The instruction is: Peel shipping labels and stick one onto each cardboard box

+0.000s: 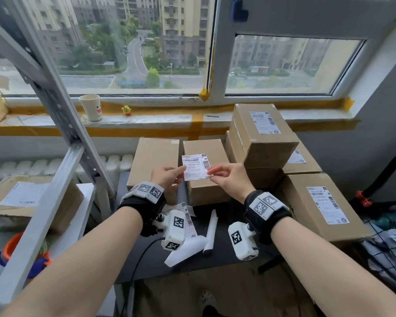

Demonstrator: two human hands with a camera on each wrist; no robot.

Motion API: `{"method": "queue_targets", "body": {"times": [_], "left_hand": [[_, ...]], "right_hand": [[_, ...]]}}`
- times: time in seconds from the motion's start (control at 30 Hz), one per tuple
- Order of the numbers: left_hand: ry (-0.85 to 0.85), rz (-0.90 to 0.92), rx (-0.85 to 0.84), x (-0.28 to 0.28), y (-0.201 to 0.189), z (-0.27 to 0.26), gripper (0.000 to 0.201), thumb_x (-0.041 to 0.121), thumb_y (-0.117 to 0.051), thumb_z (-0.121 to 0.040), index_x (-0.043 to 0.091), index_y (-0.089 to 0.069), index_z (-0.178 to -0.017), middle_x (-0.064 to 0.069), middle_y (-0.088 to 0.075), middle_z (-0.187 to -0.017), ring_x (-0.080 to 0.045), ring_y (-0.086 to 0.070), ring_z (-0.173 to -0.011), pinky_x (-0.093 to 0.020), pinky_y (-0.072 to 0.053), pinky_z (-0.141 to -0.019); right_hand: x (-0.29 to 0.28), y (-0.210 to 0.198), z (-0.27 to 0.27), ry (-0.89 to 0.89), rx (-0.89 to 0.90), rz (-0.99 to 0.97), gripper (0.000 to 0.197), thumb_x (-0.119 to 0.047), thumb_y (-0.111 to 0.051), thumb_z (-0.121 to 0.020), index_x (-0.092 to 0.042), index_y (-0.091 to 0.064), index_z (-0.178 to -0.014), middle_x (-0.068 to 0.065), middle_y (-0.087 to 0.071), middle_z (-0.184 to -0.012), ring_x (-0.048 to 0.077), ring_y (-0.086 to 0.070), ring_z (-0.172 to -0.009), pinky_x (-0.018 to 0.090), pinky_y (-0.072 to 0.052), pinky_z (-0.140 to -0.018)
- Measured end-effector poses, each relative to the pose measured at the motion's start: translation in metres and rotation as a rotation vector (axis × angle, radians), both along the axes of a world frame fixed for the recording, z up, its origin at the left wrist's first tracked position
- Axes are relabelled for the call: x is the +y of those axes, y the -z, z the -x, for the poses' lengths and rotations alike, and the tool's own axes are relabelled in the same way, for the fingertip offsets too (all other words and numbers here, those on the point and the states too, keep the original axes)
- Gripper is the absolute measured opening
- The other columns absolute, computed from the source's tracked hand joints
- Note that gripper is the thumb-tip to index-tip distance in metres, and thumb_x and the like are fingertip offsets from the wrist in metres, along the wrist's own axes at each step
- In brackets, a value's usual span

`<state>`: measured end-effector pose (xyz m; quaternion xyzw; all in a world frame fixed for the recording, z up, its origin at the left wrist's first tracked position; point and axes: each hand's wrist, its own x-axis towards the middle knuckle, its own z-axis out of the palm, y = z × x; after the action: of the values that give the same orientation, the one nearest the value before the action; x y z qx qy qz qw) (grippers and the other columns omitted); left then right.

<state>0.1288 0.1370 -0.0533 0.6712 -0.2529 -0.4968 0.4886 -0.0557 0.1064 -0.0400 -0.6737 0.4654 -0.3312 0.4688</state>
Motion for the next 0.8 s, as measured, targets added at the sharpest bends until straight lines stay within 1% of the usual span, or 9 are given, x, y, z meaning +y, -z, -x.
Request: {"method": "queue_targets", "body": {"times": [0.07,0.13,0.2,0.33,0.47,0.53,0.63,0.73,0.8], "left_hand": [[0.019,-0.008,-0.028,-0.004,0.002,0.003,0.022,0.014,-0.071,-0.081,0.0,-0.067,-0.098,-0.016,-0.067,-0.093,-0.019,-0.058,-0.075,-0.02,-0.048,-0.055],[-0.005,0.004,-0.069,-0.01,0.004,0.007,0.008,0.007,-0.07,-0.08,0.003,-0.067,-0.087,-0.012,-0.066,-0.082,-0.015,-0.058,-0.066,-0.015,-0.048,-0.05],[-0.024,0.0,-0.126,-0.016,0.006,0.012,0.004,0.005,-0.07,-0.079,0.004,-0.068,-0.082,-0.007,-0.064,-0.073,-0.012,-0.058,-0.062,-0.015,-0.049,-0.052],[-0.069,-0.026,-0.131,-0.035,0.02,0.022,0.011,0.007,-0.069,-0.08,0.001,-0.066,-0.09,-0.007,-0.06,-0.065,-0.012,-0.055,-0.056,-0.014,-0.047,-0.044],[-0.046,-0.179,-0.105,-0.053,0.036,0.028,0.019,0.02,-0.066,-0.084,0.005,-0.057,-0.092,-0.006,-0.058,-0.069,-0.013,-0.051,-0.054,-0.02,-0.045,-0.045],[-0.024,-0.22,-0.084,-0.06,0.039,0.032,0.02,0.024,-0.063,-0.085,0.006,-0.056,-0.085,-0.006,-0.059,-0.07,-0.013,-0.052,-0.054,-0.019,-0.045,-0.045],[-0.04,-0.218,-0.026,-0.072,0.04,0.034,0.022,0.022,-0.06,-0.088,0.008,-0.055,-0.072,-0.005,-0.058,-0.069,-0.012,-0.051,-0.055,-0.014,-0.043,-0.04],[-0.074,-0.162,0.009,-0.082,0.038,0.033,0.008,0.009,-0.062,-0.087,0.002,-0.059,-0.086,-0.01,-0.061,-0.076,-0.014,-0.054,-0.06,-0.015,-0.048,-0.048],[-0.08,-0.132,-0.036,-0.087,0.038,0.032,0.019,0.006,-0.064,-0.085,-0.002,-0.061,-0.101,-0.017,-0.064,-0.088,-0.017,-0.058,-0.068,-0.02,-0.049,-0.061]], "right_hand": [[-0.003,0.003,0.003,-0.012,0.026,0.007,0.014,0.006,-0.068,-0.079,-0.004,-0.072,-0.087,0.012,-0.069,-0.109,0.017,-0.067,-0.096,0.016,-0.052,-0.086],[-0.009,0.008,0.007,-0.024,0.061,-0.004,0.017,0.007,-0.068,-0.079,-0.007,-0.071,-0.088,0.012,-0.067,-0.112,0.018,-0.066,-0.101,0.019,-0.052,-0.088],[-0.017,0.013,0.012,-0.028,0.072,-0.026,0.022,0.011,-0.065,-0.079,-0.007,-0.07,-0.091,0.013,-0.066,-0.115,0.02,-0.065,-0.104,0.02,-0.052,-0.09],[-0.033,0.025,0.017,-0.014,0.065,-0.052,0.026,0.015,-0.062,-0.078,0.0,-0.068,-0.099,0.014,-0.067,-0.112,0.019,-0.064,-0.104,0.016,-0.049,-0.09],[-0.055,0.034,0.015,-0.001,0.003,-0.068,0.026,0.018,-0.06,-0.077,0.007,-0.067,-0.099,0.012,-0.068,-0.099,0.021,-0.066,-0.098,0.014,-0.049,-0.091],[-0.066,0.036,0.015,-0.013,-0.01,-0.062,0.024,0.017,-0.061,-0.078,0.007,-0.067,-0.098,0.006,-0.065,-0.094,0.018,-0.065,-0.095,0.012,-0.05,-0.089],[-0.081,0.039,0.014,-0.039,0.008,-0.039,0.022,0.016,-0.061,-0.079,0.003,-0.07,-0.095,0.005,-0.065,-0.1,0.017,-0.064,-0.098,0.009,-0.051,-0.084],[-0.093,0.045,0.014,-0.056,0.015,-0.04,0.024,0.016,-0.06,-0.079,-0.003,-0.072,-0.089,0.01,-0.067,-0.108,0.021,-0.064,-0.105,0.013,-0.052,-0.085],[-0.098,0.047,0.014,-0.062,0.038,-0.055,0.028,0.015,-0.059,-0.081,-0.009,-0.071,-0.089,0.01,-0.066,-0.112,0.021,-0.064,-0.107,0.017,-0.053,-0.087]]}}
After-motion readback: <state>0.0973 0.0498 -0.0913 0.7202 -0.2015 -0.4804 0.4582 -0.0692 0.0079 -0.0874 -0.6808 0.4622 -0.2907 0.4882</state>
